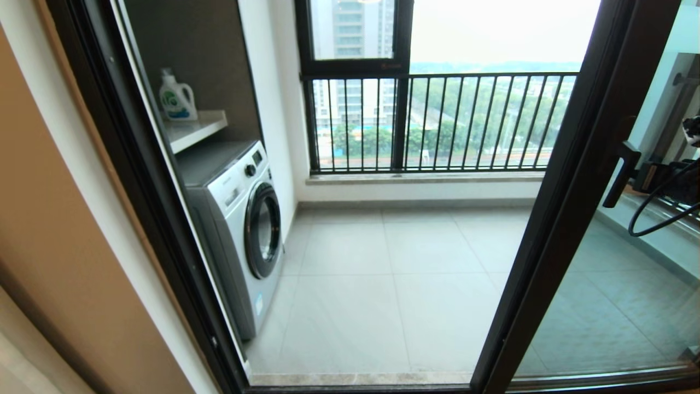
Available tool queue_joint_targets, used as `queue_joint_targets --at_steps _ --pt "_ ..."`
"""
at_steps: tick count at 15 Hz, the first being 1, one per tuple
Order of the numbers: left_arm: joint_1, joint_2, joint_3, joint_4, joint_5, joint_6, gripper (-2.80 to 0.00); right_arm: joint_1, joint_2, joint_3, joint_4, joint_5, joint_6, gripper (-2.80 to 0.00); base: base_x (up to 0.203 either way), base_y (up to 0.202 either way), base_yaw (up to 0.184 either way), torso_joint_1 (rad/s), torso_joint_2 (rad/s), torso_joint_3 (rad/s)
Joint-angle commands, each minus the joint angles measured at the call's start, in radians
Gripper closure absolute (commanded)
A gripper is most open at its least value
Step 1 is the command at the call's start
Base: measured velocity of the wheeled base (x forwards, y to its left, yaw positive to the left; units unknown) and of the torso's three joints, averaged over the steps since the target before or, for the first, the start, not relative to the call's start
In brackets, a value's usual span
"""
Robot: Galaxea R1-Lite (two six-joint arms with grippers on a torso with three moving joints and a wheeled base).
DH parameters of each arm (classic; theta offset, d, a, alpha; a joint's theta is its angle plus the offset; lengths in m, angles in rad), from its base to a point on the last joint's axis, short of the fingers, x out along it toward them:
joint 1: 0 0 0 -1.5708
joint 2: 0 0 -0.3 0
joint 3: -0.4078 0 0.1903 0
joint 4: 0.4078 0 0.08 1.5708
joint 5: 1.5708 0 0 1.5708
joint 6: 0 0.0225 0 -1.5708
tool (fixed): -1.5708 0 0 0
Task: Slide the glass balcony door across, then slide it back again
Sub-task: Close the slid door
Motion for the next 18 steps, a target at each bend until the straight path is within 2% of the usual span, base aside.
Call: queue_joint_targets --at_steps 1,7,10,18 --pt "0.000 0.002 0.002 0.000 -0.001 0.000 0.00 0.015 -0.016 0.020 -0.016 0.003 -0.001 0.00 0.000 0.000 0.000 0.000 0.00 0.000" --pt "0.000 0.002 0.002 0.000 0.000 0.000 0.00 0.044 -0.033 0.058 -0.046 -0.007 -0.001 0.00 0.000 0.000 0.000 0.000 0.00 0.000" --pt "0.000 0.002 0.002 0.000 -0.001 0.000 0.00 0.070 -0.039 0.084 -0.094 -0.045 -0.002 0.00 0.000 0.000 0.000 0.000 0.00 0.000" --pt "0.000 0.002 0.002 0.000 0.000 0.000 0.00 0.128 -0.074 0.122 -0.096 -0.057 0.000 0.00 0.000 0.000 0.000 0.000 0.00 0.000"
